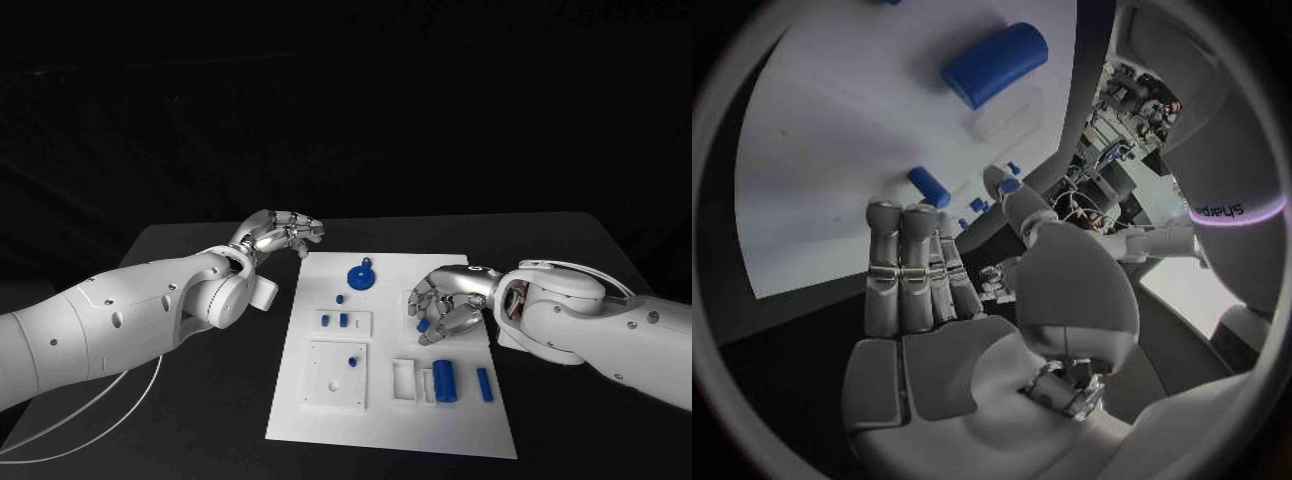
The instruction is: Assemble the parts on the task board
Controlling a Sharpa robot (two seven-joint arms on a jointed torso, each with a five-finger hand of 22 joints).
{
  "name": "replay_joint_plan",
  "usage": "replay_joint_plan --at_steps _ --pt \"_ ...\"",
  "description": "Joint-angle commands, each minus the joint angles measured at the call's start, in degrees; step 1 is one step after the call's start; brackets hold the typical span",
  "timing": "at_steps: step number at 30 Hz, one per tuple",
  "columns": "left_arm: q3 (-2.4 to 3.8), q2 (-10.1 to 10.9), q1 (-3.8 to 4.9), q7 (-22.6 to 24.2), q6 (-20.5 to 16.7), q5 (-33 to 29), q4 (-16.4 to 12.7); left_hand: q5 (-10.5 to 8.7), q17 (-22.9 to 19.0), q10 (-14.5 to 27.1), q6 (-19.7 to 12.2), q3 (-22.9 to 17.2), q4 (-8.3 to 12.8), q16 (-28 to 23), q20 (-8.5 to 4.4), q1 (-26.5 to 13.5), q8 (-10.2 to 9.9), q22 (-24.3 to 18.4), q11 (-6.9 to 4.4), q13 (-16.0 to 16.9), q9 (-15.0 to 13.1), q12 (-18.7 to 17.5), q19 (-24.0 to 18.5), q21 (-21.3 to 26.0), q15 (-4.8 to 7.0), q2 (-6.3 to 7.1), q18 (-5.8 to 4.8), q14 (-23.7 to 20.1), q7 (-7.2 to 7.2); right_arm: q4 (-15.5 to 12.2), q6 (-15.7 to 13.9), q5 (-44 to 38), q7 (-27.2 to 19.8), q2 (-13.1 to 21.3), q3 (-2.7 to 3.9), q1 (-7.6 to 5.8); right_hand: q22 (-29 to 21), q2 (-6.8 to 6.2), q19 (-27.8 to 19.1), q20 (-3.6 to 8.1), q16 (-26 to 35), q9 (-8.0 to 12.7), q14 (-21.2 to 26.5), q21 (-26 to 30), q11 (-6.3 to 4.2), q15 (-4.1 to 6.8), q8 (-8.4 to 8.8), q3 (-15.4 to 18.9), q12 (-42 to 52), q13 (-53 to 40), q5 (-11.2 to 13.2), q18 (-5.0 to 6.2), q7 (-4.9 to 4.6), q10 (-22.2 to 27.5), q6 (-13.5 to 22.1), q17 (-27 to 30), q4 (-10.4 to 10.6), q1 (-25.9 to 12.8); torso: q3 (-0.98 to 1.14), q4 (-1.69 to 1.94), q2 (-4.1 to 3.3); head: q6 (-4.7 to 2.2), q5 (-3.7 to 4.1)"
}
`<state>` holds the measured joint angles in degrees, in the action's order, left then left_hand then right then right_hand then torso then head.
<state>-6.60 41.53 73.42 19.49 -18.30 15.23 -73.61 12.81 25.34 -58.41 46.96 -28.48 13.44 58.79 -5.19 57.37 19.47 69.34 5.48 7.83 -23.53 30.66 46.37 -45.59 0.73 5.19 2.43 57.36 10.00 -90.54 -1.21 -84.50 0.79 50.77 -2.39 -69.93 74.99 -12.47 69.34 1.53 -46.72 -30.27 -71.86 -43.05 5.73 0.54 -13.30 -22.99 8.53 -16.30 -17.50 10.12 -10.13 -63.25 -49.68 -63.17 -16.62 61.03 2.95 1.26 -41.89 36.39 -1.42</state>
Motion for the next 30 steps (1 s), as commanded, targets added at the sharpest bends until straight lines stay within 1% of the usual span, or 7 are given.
replay_joint_plan --at_steps 1,7,12,15,18,20,30 --pt "0.04 -0.01 0.03 0.86 1.00 -0.43 -0.02 -0.30 0.08 0.41 -0.36 0.03 -0.23 -0.27 -0.88 0.04 0.00 0.07 0.08 0.09 0.06 0.31 0.30 0.30 -0.30 -0.54 0.70 -0.09 0.21 0.25 2.25 -4.44 1.77 -0.24 0.04 0.64 1.05 -0.61 -0.46 -0.05 -0.18 0.13 0.52 0.06 0.17 0.03 -0.35 0.46 -0.05 0.14 0.83 4.88 -0.27 0.26 0.22 0.12 0.11 -0.23 -0.11 0.05 -0.04 0.43 -0.05" --pt "0.03 0.07 0.03 0.77 1.12 -0.50 0.08 -0.31 0.10 0.42 -0.37 0.04 -0.26 -0.28 -0.88 0.01 0.01 0.08 0.08 0.10 0.07 0.32 0.31 0.31 -0.30 -0.58 0.70 -0.09 0.21 0.51 -1.87 -5.84 1.65 -0.43 0.04 1.03 1.04 0.87 -0.12 0.12 -0.52 0.08 0.21 -0.15 -0.14 0.32 -0.91 0.10 0.49 0.17 1.56 4.88 0.14 -0.64 -0.67 0.20 0.02 0.85 -0.26 0.10 -0.03 0.69 0.03" --pt "0.03 0.14 0.03 0.79 1.03 -0.51 0.11 -0.33 0.12 0.44 -0.39 0.06 -0.31 -0.29 -0.87 -0.05 0.02 0.09 0.08 0.12 0.07 0.33 0.31 0.33 -0.30 -0.63 0.70 -0.09 0.22 0.43 -3.51 -6.09 1.69 -0.62 0.04 1.09 0.98 2.62 0.60 0.31 -0.94 0.31 -0.41 -0.48 -0.55 0.70 -1.44 -2.40 1.24 0.30 5.66 4.88 0.56 -1.70 -1.81 0.53 0.28 3.16 -0.28 0.11 -0.05 0.74 0.08" --pt "0.03 0.15 0.03 0.78 1.04 -0.52 0.13 -0.33 0.12 0.44 -0.39 0.07 -0.33 -0.30 -0.87 -0.08 0.02 0.10 0.08 0.13 0.07 0.33 0.32 0.33 -0.30 -0.65 0.70 -0.09 0.22 0.36 -4.69 -7.07 1.92 -0.70 0.04 1.16 0.92 1.97 0.90 0.23 -1.05 0.70 -0.54 -0.49 -0.58 0.78 -1.56 -6.40 1.55 0.55 8.91 4.88 0.68 -1.97 -2.32 0.89 1.17 3.50 -0.29 0.11 -0.04 0.84 0.09" --pt "0.03 0.13 0.03 0.76 1.08 -0.52 0.13 -0.33 0.13 0.45 -0.39 0.07 -0.35 -0.30 -0.87 -0.10 0.03 0.10 0.08 0.13 0.07 0.34 0.32 0.34 -0.30 -0.67 0.70 -0.09 0.22 0.39 -5.07 -7.75 2.12 -0.74 0.04 1.21 0.90 0.19 1.30 0.27 -1.25 0.99 -0.70 -0.55 -0.81 0.95 -1.86 -12.52 2.08 0.69 14.24 4.88 0.95 -2.57 -3.10 1.19 2.98 4.46 -0.26 0.11 -0.04 0.90 0.08" --pt "0.03 0.17 0.03 0.74 1.07 -0.52 0.12 -0.33 0.14 0.46 -0.39 0.08 -0.37 -0.31 -0.87 -0.12 0.03 0.11 0.08 0.14 0.07 0.34 0.32 0.34 -0.30 -0.69 0.70 -0.09 0.22 0.24 -5.53 -8.45 2.07 -0.79 0.04 1.31 1.05 -0.36 1.59 0.42 -1.53 1.03 -0.92 -0.87 -1.13 1.15 -2.27 -15.50 2.62 0.64 14.58 4.88 1.24 -3.24 -3.85 1.26 4.04 4.59 -0.26 0.09 -0.02 0.98 0.08" --pt "0.03 0.31 0.03 0.73 0.99 -0.52 0.17 -0.33 0.17 0.47 -0.40 0.09 -0.46 -0.32 -0.87 -0.20 0.06 0.12 0.08 0.17 0.07 0.36 0.33 0.37 -0.30 -0.78 0.71 -0.09 0.22 -0.10 -5.60 -10.77 1.83 -0.77 0.05 1.48 1.21 -0.23 2.09 1.00 -2.26 -0.05 -1.41 -2.15 -2.61 2.65 -4.66 -21.00 5.51 -1.02 14.65 4.88 3.03 -6.99 -7.71 1.12 5.08 5.14 -0.17 0.06 -0.03 1.23 0.10"
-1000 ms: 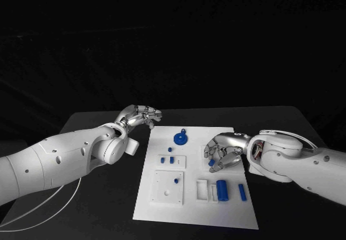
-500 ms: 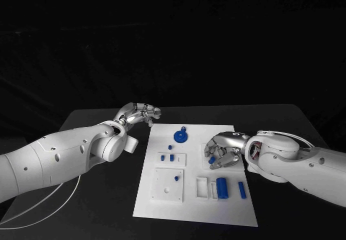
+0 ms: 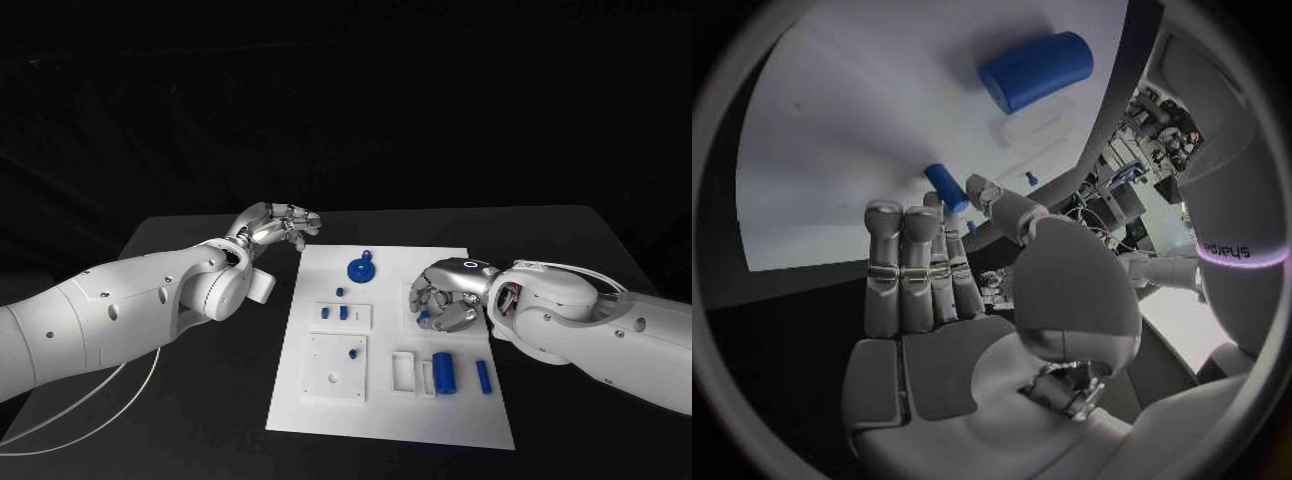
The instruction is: Assemble the parts on the task board
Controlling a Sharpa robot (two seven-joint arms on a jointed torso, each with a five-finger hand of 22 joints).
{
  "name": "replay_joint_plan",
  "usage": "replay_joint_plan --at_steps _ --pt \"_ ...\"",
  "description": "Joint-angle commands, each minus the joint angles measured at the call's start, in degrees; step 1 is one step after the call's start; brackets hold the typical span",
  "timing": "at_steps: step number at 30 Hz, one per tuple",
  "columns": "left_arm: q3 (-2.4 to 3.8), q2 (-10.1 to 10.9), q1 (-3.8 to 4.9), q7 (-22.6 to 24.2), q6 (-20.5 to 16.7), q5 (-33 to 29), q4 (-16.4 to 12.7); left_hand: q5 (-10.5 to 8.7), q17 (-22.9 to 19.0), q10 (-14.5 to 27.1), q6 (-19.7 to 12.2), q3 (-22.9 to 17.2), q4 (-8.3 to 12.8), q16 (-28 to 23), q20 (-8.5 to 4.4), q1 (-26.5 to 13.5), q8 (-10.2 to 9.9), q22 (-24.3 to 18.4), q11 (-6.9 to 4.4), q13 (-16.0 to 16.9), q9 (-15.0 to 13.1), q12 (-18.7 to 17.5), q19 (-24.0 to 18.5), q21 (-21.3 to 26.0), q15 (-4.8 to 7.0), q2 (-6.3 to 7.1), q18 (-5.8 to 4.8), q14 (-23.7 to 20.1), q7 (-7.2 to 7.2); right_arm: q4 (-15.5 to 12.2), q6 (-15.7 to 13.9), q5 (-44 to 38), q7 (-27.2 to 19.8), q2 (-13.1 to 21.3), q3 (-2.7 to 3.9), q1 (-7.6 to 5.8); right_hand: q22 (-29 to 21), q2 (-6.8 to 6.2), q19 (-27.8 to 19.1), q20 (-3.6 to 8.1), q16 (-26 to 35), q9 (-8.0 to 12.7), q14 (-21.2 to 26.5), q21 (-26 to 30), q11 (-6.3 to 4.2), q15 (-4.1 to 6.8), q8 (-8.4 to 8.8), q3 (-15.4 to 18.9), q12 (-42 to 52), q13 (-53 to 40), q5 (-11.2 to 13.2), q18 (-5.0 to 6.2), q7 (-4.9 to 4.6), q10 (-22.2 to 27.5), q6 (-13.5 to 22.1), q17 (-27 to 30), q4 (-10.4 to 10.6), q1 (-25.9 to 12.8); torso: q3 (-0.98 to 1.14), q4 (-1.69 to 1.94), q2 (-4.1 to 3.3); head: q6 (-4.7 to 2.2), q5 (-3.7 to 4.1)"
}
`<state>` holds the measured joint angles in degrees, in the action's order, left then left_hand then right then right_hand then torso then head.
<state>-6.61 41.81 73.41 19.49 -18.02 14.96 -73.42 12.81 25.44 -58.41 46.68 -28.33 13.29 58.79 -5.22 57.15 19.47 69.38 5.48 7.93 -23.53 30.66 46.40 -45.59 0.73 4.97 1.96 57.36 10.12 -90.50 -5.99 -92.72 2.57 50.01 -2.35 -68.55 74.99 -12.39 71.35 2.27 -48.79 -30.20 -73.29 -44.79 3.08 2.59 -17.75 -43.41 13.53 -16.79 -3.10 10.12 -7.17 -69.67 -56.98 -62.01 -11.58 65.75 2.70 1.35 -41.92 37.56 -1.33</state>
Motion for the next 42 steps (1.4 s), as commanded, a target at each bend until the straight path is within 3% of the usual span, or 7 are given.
replay_joint_plan --at_steps 1,8,19,29,34,38,42 --pt "0.04 0.01 0.04 0.74 0.72 -0.25 -0.01 -0.33 0.08 0.47 -0.12 -0.06 -0.31 -0.32 -0.84 0.02 0.06 0.09 0.08 0.07 0.07 0.37 0.30 0.37 -0.30 -0.56 1.18 -0.09 0.10 -0.14 -0.87 -2.75 0.04 -0.04 0.00 0.10 1.20 -0.27 0.08 0.27 -0.23 -0.17 0.00 -0.48 0.01 0.65 -0.27 -0.83 0.60 -0.63 0.26 4.88 0.11 -0.61 -0.51 -0.04 0.06 0.41 0.08 -0.05 -0.01 0.07 0.00" --pt "0.04 0.00 0.04 0.70 0.81 -0.25 -0.04 -0.32 0.09 0.49 -0.13 -0.06 -0.34 -0.33 -0.84 -0.01 0.07 0.09 0.08 0.08 0.08 0.37 0.31 0.38 -0.30 -0.59 1.18 -0.09 0.10 -0.29 -1.17 -3.62 0.03 -0.08 0.01 0.16 1.29 0.72 0.38 0.56 -0.87 -0.73 -0.39 -1.37 -0.51 1.13 -1.05 -2.93 1.65 -1.62 0.29 4.88 0.68 -1.50 -1.78 -0.41 0.24 0.56 0.09 -0.05 0.00 0.11 -0.06" --pt "0.04 0.02 0.04 0.61 0.87 -0.26 0.00 -0.32 0.14 0.56 -0.17 -0.04 -0.51 -0.36 -0.84 -0.17 0.09 0.12 0.10 0.12 0.08 0.38 0.31 0.42 -0.31 -0.70 1.18 -0.09 0.10 -0.80 -3.24 -7.53 0.65 -0.33 0.01 0.41 1.31 0.85 0.86 1.12 -2.06 -1.40 -0.70 -3.14 -1.01 1.59 -1.62 -7.34 2.88 -3.09 0.30 4.88 1.12 -2.04 -2.81 -1.51 -0.49 1.81 0.07 -0.03 0.02 0.16 -0.01" --pt "0.04 0.12 0.04 0.63 0.92 -0.26 -0.01 -0.30 0.18 0.61 -0.22 -0.04 -0.65 -0.39 -0.83 -0.28 0.10 0.14 0.11 0.15 0.10 0.39 0.32 0.47 -0.31 -0.82 1.19 -0.10 0.11 -2.81 -3.94 -10.84 1.24 -0.47 0.07 0.61 1.26 1.27 1.94 1.99 -3.10 -2.44 -1.69 -4.84 -1.52 2.13 -2.38 -6.94 3.76 -4.00 0.32 4.88 1.57 -2.93 -3.64 -2.40 -0.55 2.62 0.07 -0.04 0.03 0.25 -0.28" --pt "0.04 -0.03 0.04 0.63 0.90 -0.26 0.15 -0.29 0.19 0.62 -0.23 -0.05 -0.69 -0.40 -0.83 -0.30 0.10 0.15 0.11 0.16 0.10 0.40 0.32 0.48 -0.31 -0.85 1.19 -0.10 0.12 -4.06 -3.55 -10.97 1.46 -0.26 1.06 0.41 1.26 1.28 2.00 2.10 -3.21 -2.65 -1.80 -5.09 -1.60 2.21 -2.50 -6.75 3.85 -4.10 0.31 4.88 1.63 -3.07 -3.74 -2.54 -0.56 2.67 0.05 -0.02 0.03 0.13 -0.33" --pt "0.04 -0.19 0.04 0.63 0.91 -0.26 0.27 -0.29 0.20 0.63 -0.24 -0.06 -0.69 -0.40 -0.84 -0.30 0.11 0.15 0.11 0.17 0.10 0.40 0.32 0.49 -0.31 -0.87 1.20 -0.10 0.12 -4.88 -3.54 -11.22 1.59 -0.42 2.15 -0.61 1.25 1.29 2.03 2.15 -3.25 -2.74 -1.85 -5.20 -1.64 2.24 -2.54 -6.67 3.88 -4.13 0.31 4.88 1.66 -3.13 -3.78 -2.59 -0.58 2.69 0.02 -0.01 0.03 -0.06 -0.61" --pt "0.04 -0.32 0.04 0.64 0.92 -0.26 0.29 -0.28 0.21 0.64 -0.25 -0.06 -0.69 -0.41 -0.84 -0.28 0.11 0.16 0.10 0.18 0.10 0.41 0.32 0.50 -0.31 -0.87 1.20 -0.11 0.11 -5.37 -4.21 -11.41 1.40 -0.78 2.62 -1.33 1.25 1.31 2.03 2.17 -3.26 -2.79 -1.87 -5.26 -1.65 2.26 -2.56 -6.64 3.89 -4.15 0.31 4.88 1.67 -3.15 -3.79 -2.62 -0.59 2.69 0.02 0.00 0.04 -0.15 -0.77"
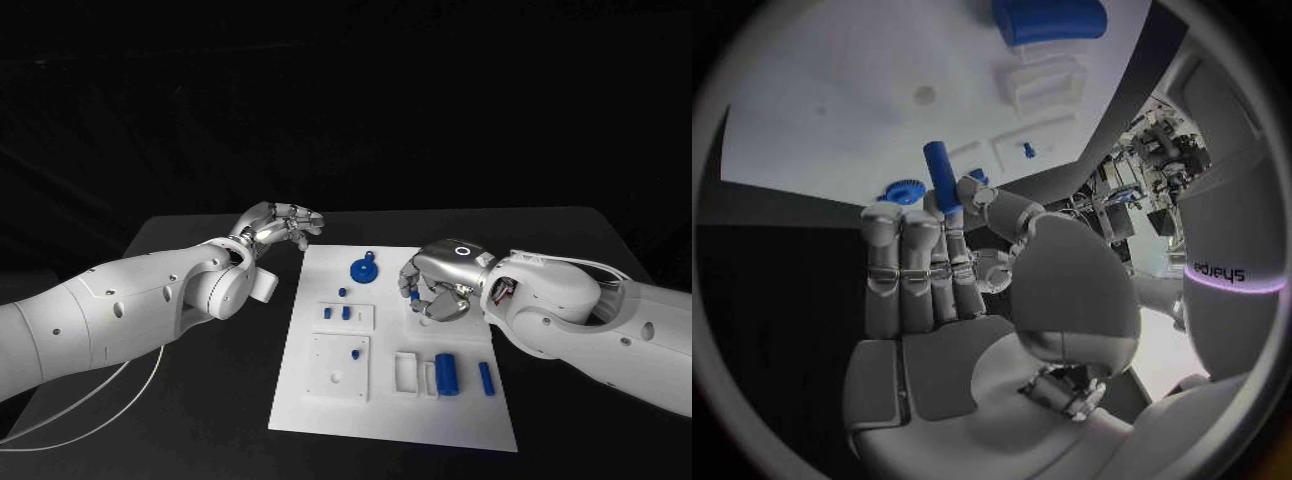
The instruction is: Assemble the parts on the task board
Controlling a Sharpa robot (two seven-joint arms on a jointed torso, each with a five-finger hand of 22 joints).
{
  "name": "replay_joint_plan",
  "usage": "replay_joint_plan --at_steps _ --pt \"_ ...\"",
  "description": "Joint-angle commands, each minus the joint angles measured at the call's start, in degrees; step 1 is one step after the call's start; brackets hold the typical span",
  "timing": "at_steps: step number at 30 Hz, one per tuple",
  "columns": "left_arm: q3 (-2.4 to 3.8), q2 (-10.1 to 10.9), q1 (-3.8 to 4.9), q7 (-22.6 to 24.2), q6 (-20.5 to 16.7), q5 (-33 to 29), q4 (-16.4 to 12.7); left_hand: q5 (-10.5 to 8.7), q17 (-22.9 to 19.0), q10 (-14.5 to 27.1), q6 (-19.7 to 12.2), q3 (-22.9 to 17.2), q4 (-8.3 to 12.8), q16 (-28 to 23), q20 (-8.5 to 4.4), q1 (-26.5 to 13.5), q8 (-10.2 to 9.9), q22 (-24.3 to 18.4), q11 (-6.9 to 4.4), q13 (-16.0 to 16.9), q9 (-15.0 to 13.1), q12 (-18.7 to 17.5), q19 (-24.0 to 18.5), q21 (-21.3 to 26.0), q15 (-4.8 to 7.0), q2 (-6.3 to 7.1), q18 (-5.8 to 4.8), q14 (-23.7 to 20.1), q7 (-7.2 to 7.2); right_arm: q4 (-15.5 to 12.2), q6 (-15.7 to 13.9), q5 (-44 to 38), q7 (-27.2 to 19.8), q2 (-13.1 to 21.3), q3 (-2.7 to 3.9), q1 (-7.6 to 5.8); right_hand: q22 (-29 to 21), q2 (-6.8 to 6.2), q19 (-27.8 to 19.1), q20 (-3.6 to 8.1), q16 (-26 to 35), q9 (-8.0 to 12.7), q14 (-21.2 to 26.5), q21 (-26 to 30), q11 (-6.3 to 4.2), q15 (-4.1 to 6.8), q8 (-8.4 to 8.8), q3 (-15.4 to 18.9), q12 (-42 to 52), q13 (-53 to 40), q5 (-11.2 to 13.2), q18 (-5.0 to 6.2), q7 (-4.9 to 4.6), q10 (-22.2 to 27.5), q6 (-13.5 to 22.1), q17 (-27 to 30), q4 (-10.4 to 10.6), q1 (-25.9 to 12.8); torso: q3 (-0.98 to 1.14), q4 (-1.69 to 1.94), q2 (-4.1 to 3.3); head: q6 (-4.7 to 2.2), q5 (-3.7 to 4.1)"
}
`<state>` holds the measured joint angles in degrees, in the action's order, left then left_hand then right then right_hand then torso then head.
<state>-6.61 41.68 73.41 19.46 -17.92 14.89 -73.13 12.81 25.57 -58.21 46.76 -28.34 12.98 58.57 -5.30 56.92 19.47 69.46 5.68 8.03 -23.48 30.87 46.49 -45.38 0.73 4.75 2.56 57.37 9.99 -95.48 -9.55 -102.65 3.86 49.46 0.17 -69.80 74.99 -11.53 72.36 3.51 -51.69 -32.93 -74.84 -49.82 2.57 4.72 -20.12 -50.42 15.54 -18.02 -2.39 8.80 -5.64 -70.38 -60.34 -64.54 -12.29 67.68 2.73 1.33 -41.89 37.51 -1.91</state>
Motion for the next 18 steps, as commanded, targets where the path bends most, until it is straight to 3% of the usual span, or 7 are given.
replay_joint_plan --at_steps 1,10,14,18 --pt "0.04 -0.19 0.04 0.67 0.81 -0.19 -0.01 -0.28 0.08 0.45 -0.33 -0.06 -0.38 -0.19 -0.75 -0.06 0.11 0.08 -0.10 0.09 0.05 0.21 0.23 0.29 -0.31 -0.65 0.60 -0.11 0.24 -0.50 -0.87 -1.37 0.00 -0.32 0.16 -0.09 1.25 0.45 1.03 0.94 -0.36 -0.06 -0.33 -0.23 -1.14 0.14 -0.19 0.37 1.88 -2.92 -0.40 6.20 0.14 -2.46 -0.43 -0.10 0.12 0.77 -0.01 0.03 0.00 -0.12 -0.25" --pt "0.04 -0.38 0.03 0.72 0.84 -0.19 -0.02 -0.28 0.11 0.47 -0.34 -0.06 -0.39 -0.21 -0.75 -0.07 0.13 0.10 -0.09 0.11 0.05 0.22 0.23 0.31 -0.31 -0.66 0.60 -0.12 0.24 -2.14 -6.06 3.11 -2.50 -4.37 0.20 -0.09 1.21 0.48 1.05 0.98 -0.35 -0.16 -0.36 -0.32 -1.16 0.16 -0.20 0.38 1.86 -2.94 -0.40 6.20 0.14 -2.46 -0.41 -0.14 0.19 0.74 -0.01 -0.04 -0.05 0.08 -1.40" --pt "0.04 -0.63 0.04 0.67 0.86 -0.21 0.17 -0.28 0.12 0.48 -0.34 -0.06 -0.41 -0.21 -0.75 -0.08 0.13 0.11 -0.09 0.12 0.05 0.22 0.23 0.32 -0.31 -0.67 0.60 -0.12 0.25 -2.22 -6.97 3.70 -3.07 -7.47 -0.23 -0.01 1.19 0.50 1.05 0.99 -0.33 -0.19 -0.36 -0.34 -1.15 0.15 -0.18 0.37 1.84 -2.94 -0.40 6.20 0.12 -2.42 -0.36 -0.14 0.24 0.71 -0.08 -0.07 0.00 0.04 -1.64" --pt "0.05 -0.95 0.04 0.67 0.97 -0.29 0.29 -0.28 0.13 0.49 -0.35 -0.06 -0.43 -0.22 -0.75 -0.10 0.14 0.12 -0.09 0.13 0.06 0.23 0.23 0.33 -0.31 -0.69 0.60 -0.12 0.25 -1.73 -7.03 4.14 -3.75 -10.19 -0.60 1.85 1.17 0.54 1.04 1.00 -0.31 -0.22 -0.35 -0.35 -1.14 0.14 -0.16 0.37 1.81 -2.94 -0.40 6.20 0.11 -2.39 -0.31 -0.15 0.26 0.69 -0.06 0.07 -0.05 0.21 -1.85"
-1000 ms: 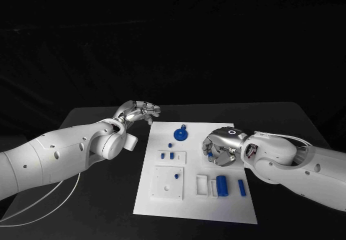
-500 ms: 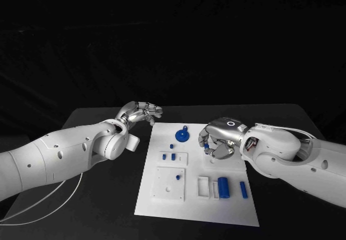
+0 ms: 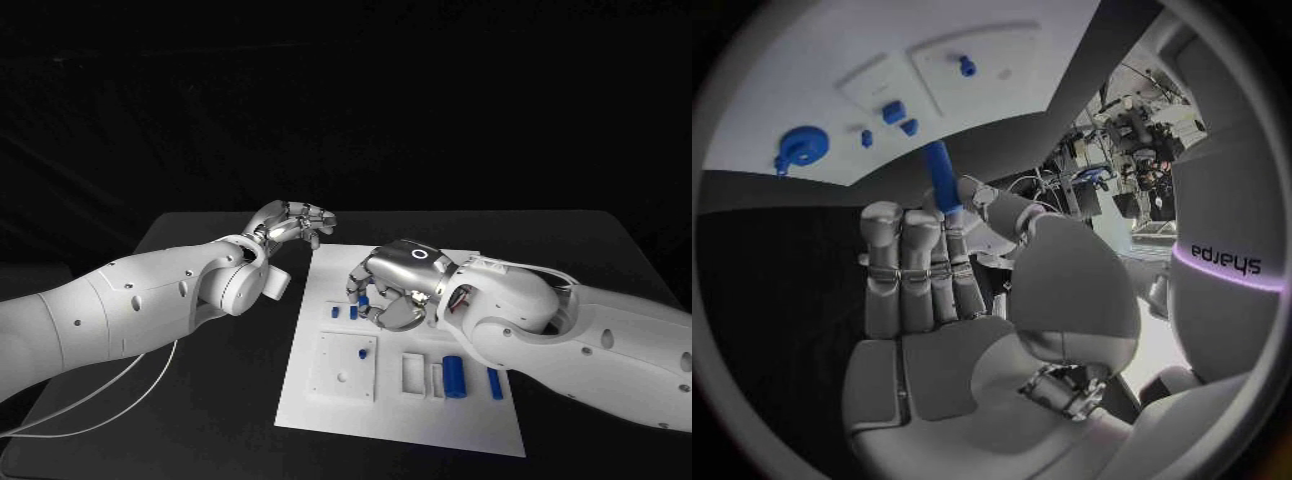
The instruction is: Assemble the parts on the task board
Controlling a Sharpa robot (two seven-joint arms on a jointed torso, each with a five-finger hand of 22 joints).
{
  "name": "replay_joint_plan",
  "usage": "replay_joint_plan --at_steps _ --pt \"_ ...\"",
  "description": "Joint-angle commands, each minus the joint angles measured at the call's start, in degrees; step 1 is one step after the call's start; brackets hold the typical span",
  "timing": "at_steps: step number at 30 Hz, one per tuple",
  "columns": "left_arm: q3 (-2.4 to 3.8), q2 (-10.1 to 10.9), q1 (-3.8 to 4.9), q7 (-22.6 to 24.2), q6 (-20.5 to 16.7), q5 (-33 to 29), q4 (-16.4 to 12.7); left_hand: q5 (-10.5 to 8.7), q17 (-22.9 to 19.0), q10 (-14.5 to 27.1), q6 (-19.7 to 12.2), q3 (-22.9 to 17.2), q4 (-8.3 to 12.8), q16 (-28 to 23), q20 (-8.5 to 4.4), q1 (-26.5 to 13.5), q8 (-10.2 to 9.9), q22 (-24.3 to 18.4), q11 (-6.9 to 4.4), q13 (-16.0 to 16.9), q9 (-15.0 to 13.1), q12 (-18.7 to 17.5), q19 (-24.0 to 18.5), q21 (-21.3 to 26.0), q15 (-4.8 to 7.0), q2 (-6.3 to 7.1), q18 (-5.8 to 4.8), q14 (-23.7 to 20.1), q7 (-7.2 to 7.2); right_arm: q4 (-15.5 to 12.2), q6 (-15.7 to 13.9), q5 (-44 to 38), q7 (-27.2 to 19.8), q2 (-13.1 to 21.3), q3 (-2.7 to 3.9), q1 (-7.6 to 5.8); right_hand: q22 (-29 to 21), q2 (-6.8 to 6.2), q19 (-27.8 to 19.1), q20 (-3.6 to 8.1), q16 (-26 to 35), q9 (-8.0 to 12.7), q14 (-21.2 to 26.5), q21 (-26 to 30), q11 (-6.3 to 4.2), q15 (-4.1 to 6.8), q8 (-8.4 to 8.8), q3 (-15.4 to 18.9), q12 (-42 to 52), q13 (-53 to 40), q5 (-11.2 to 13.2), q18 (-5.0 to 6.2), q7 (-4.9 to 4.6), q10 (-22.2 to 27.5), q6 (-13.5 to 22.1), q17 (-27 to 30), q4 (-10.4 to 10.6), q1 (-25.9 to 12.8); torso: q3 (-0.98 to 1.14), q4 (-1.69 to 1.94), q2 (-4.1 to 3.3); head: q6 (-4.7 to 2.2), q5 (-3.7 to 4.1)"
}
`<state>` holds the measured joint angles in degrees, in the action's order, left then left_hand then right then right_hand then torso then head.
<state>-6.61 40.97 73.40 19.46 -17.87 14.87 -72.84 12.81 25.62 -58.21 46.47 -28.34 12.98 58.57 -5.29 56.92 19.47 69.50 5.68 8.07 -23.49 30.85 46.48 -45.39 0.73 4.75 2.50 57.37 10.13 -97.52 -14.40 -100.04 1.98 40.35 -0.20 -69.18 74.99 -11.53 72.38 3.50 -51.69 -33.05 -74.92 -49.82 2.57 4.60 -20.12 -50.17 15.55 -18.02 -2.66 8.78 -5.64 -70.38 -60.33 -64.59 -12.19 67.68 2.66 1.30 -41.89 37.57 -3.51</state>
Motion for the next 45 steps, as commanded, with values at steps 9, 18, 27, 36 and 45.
replay_joint_plan --at_steps 9,18,27,36,45 --pt "0.05 -1.16 0.06 0.50 1.01 -0.34 0.26 -0.29 0.09 0.51 -0.07 -0.06 -0.46 -0.24 -0.76 -0.12 0.15 0.08 -0.08 0.10 0.07 0.26 0.23 0.35 -0.32 -0.73 0.67 -0.13 0.11 2.53 -2.36 1.64 -2.58 -4.28 -3.75 3.20 1.13 0.80 0.99 1.09 -0.20 -0.22 -0.23 -0.43 -1.12 0.23 -0.09 0.22 1.72 -2.93 -0.12 6.22 0.06 -2.28 -0.12 -0.11 -0.02 0.67 -0.05 0.23 0.02 1.12 -2.18" --pt "0.05 -1.33 0.06 0.67 1.04 -0.30 0.34 -0.46 0.21 0.66 -0.23 0.13 -1.03 -0.34 -0.71 -0.75 0.17 0.15 -0.04 0.20 0.11 0.29 0.21 0.49 -0.36 -0.70 0.64 -0.18 0.17 4.46 -1.74 0.52 -1.72 -5.27 -5.70 5.60 1.09 0.95 0.92 1.11 -0.11 -0.31 -0.20 -0.43 -1.09 0.21 -0.06 0.27 1.67 -2.94 -0.12 6.22 0.03 -2.22 -0.01 -0.10 -0.19 0.63 0.03 0.05 0.00 1.74 -3.58" --pt "0.05 -1.20 0.07 0.55 1.26 -0.30 0.54 -0.49 0.24 0.70 -0.26 0.15 -1.17 -0.37 -0.71 -0.86 0.18 0.18 -0.03 0.22 0.12 0.30 0.20 0.53 -0.37 -0.71 0.65 -0.20 0.17 5.02 -1.78 0.52 -2.13 -5.81 -5.70 6.83 1.07 1.01 0.90 1.12 -0.08 -0.36 -0.21 -0.44 -1.09 0.21 -0.06 0.29 1.66 -2.95 -0.12 6.22 0.02 -2.22 0.01 -0.10 -0.28 0.61 0.06 0.00 -0.02 2.07 -4.61" --pt "0.05 -1.17 0.07 0.55 1.30 -0.30 0.46 -0.67 0.30 0.76 -0.29 0.20 -1.43 -0.41 -0.70 -1.08 0.22 0.22 -0.02 0.27 0.13 0.32 0.17 0.60 -0.38 -0.69 0.65 -0.23 0.17 5.34 -1.98 0.14 -2.01 -6.14 -5.72 7.34 1.06 1.09 0.90 1.14 -0.05 -0.44 -0.23 -0.47 -1.09 0.21 -0.07 0.34 1.66 -2.96 -0.13 6.22 0.02 -2.23 0.04 -0.10 -0.43 0.58 0.02 0.03 0.00 2.31 -5.00" --pt "0.05 -1.07 0.07 0.55 1.24 -0.30 0.42 -0.74 0.32 0.78 -0.31 0.18 -1.43 -0.43 -0.71 -1.04 0.23 0.24 -0.03 0.29 0.13 0.33 0.16 0.62 -0.37 -0.67 0.67 -0.23 0.16 5.67 -3.83 -1.92 -1.14 -6.31 -5.72 7.39 1.05 1.10 0.90 1.16 -0.02 -0.52 -0.27 -0.50 -1.10 0.22 -0.08 0.35 1.65 -2.98 -0.12 6.22 0.03 -2.25 0.04 -0.10 -0.60 0.59 -0.04 0.04 -0.02 2.39 -5.07"
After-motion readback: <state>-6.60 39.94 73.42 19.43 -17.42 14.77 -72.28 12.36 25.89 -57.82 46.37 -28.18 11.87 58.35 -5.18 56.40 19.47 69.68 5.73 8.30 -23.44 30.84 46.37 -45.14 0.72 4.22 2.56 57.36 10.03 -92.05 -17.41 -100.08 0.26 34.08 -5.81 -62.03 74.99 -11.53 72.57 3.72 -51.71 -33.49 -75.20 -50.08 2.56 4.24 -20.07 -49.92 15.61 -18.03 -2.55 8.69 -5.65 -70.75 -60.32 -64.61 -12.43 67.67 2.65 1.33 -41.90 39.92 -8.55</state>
